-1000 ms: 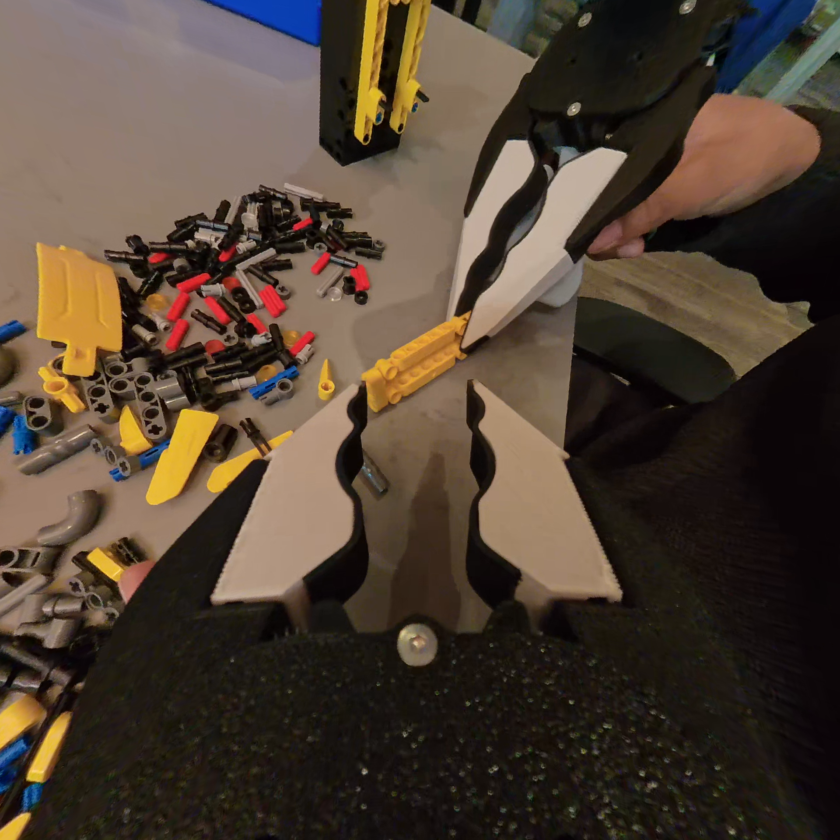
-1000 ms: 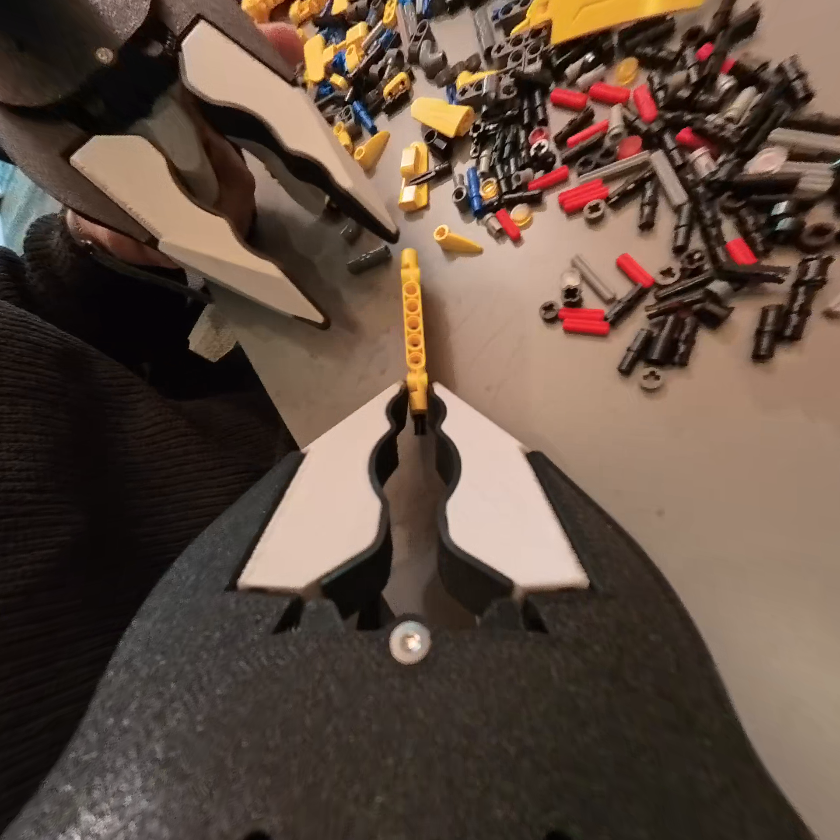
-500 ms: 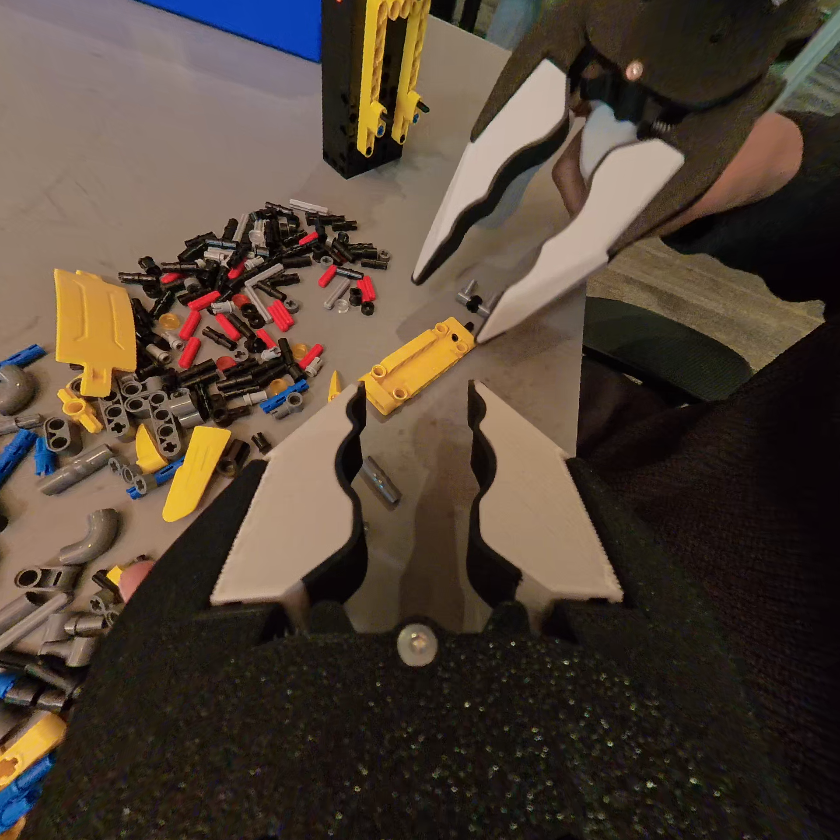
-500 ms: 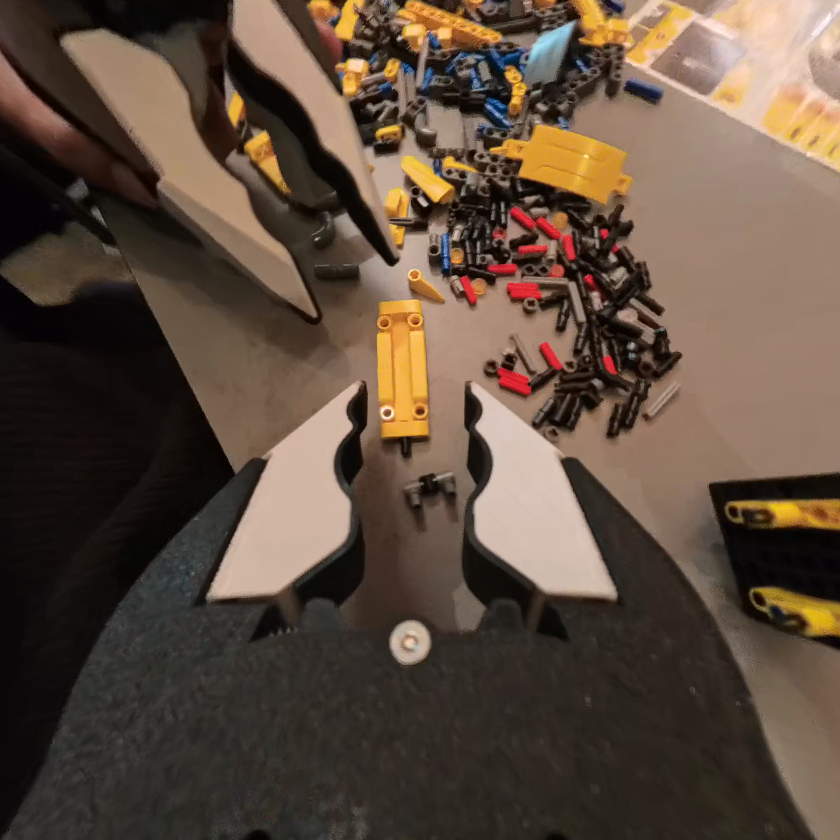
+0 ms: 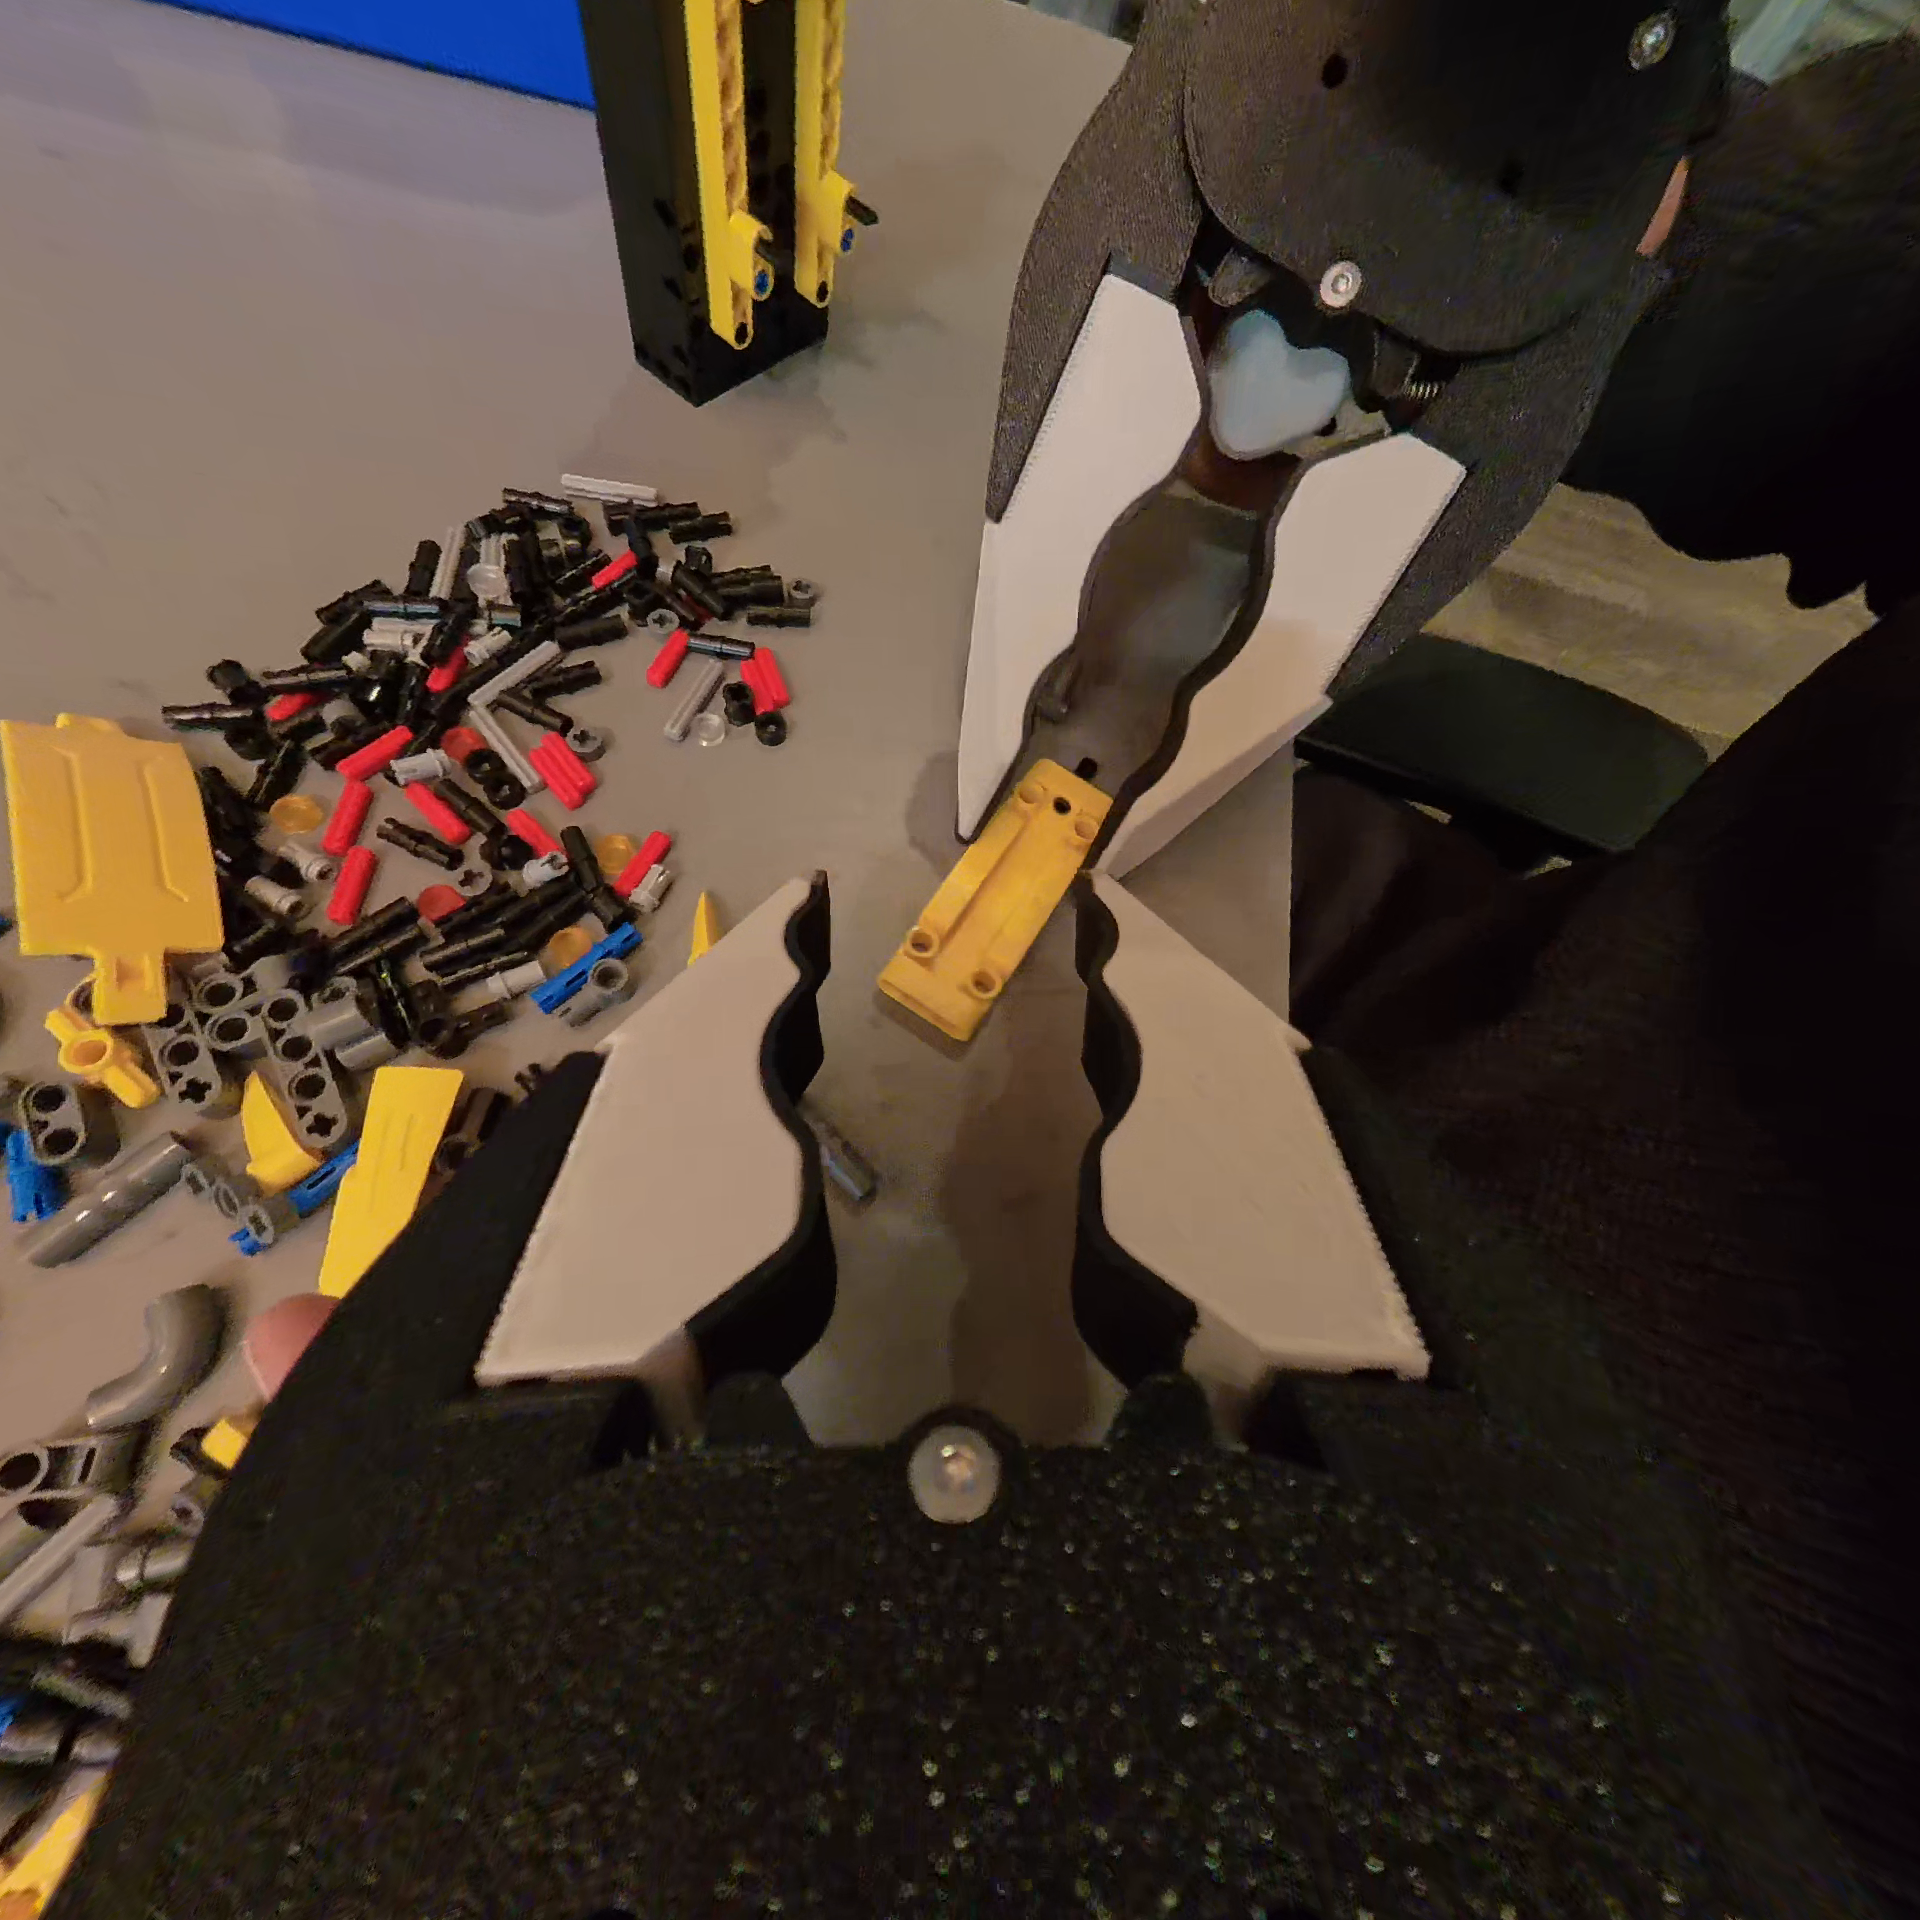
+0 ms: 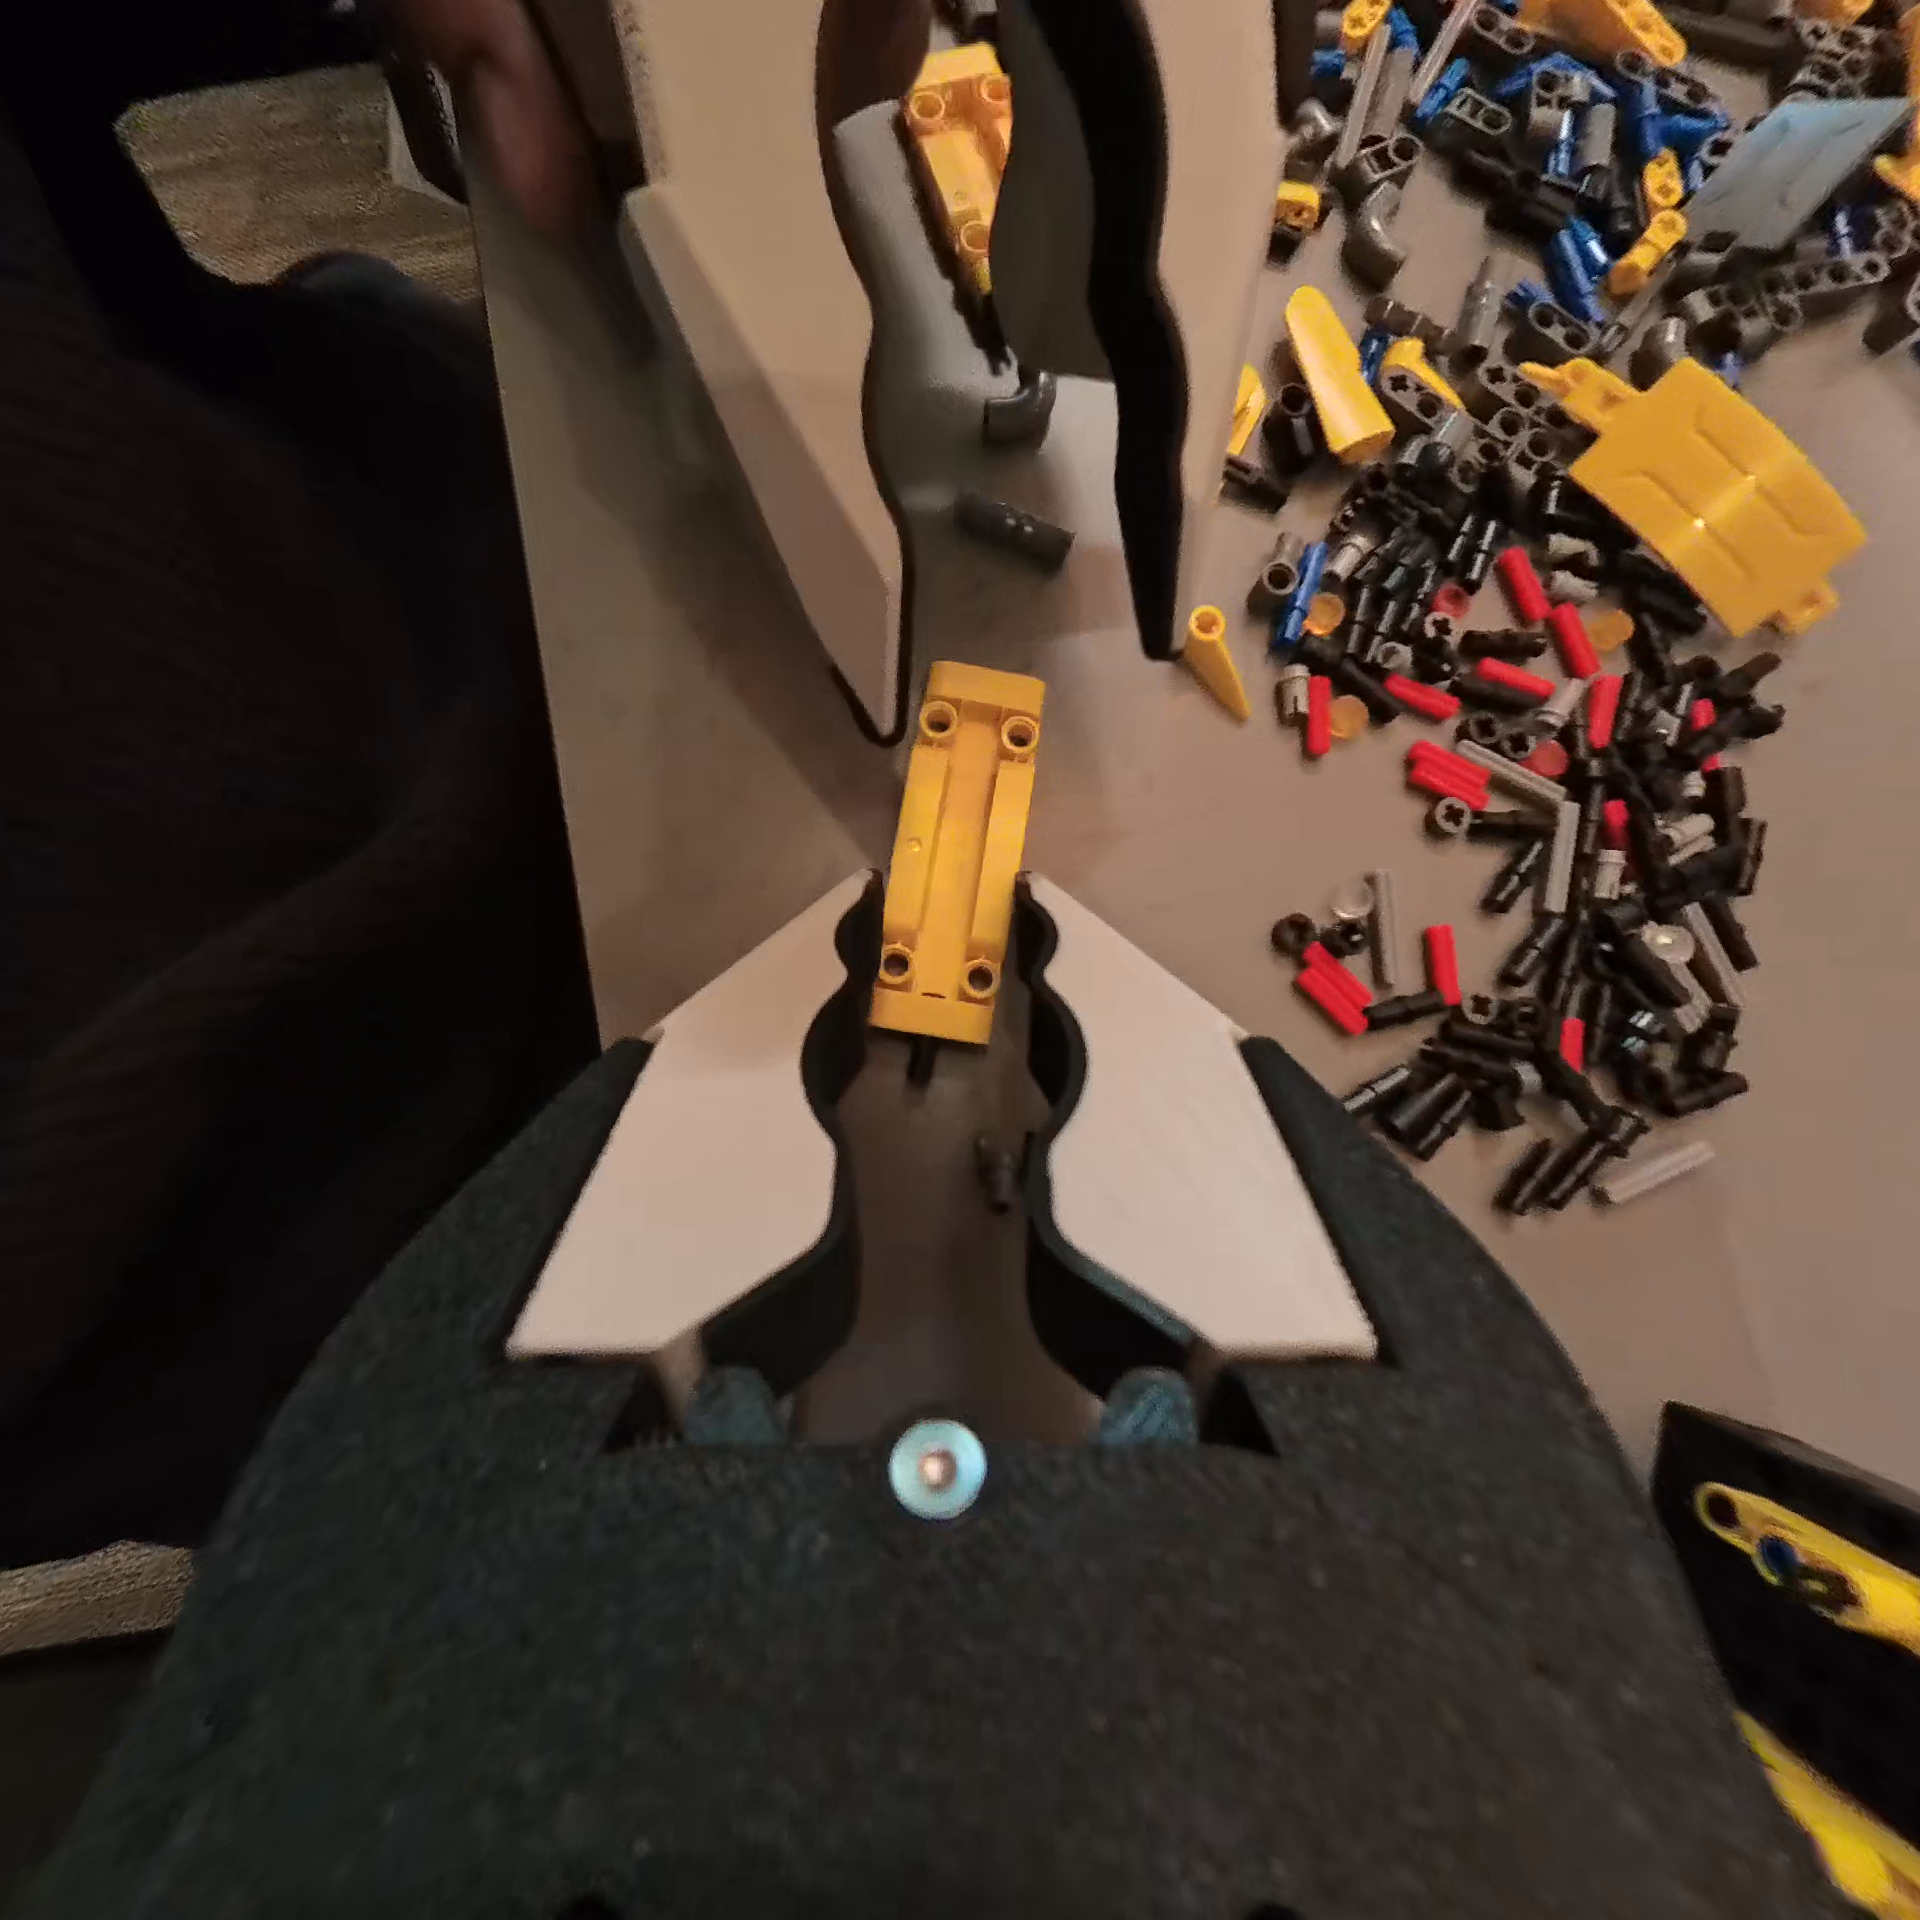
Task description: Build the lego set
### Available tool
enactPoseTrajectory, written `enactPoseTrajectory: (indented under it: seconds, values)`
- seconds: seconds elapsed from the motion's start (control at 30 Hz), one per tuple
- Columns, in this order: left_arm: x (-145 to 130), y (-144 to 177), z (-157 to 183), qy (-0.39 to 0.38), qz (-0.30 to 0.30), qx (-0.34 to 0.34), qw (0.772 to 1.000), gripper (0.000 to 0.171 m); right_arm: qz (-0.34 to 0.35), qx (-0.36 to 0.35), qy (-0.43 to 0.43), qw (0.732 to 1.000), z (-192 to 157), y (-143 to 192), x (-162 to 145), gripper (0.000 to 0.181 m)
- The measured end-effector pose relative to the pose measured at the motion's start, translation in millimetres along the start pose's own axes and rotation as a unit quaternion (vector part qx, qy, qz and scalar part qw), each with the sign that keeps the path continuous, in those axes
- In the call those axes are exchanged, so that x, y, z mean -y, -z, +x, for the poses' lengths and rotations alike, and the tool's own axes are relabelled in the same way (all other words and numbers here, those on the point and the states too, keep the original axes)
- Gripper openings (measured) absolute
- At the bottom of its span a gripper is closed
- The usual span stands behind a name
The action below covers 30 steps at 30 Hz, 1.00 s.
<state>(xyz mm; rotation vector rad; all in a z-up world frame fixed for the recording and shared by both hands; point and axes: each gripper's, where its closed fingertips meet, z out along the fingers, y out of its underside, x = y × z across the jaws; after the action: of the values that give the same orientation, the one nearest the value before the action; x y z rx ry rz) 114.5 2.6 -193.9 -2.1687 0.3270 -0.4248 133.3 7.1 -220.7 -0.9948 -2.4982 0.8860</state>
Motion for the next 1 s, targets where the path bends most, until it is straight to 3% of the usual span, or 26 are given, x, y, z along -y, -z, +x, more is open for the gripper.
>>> enactPoseTrajectory:
  seconds: [0.03, 0.17, 0.4, 0.57, 0.77, 1.0]
  values:
    - [0, -2, 1, -0.003, -0.004, -0.002, 1.0, 0.047, 0.001, -0.003, 0.003, 1.0, 1, 1, -1, 0.026]
    - [-2, -8, 6, -0.018, -0.016, -0.003, 1.0, 0.048, 0.042, -0.019, -0.008, 0.999, 4, 13, 3, 0.045]
    - [0, -12, 8, -0.02, -0.021, -0.018, 0.999, 0.049, 0.112, -0.095, -0.084, 0.986, 20, 51, -17, 0.048]
    - [3, -18, 9, -0.026, -0.025, -0.028, 0.999, 0.049, 0.095, -0.098, -0.12, 0.983, 20, 46, -42, 0.048]
    - [2, -20, 10, -0.019, -0.026, -0.034, 0.999, 0.049, 0.069, -0.084, -0.106, 0.988, 22, 35, -47, 0.047]
    - [22, -8, 13, -0.005, 0.037, -0.077, 0.996, 0.049, 0.069, -0.067, -0.105, 0.99, 25, 35, -48, 0.045]
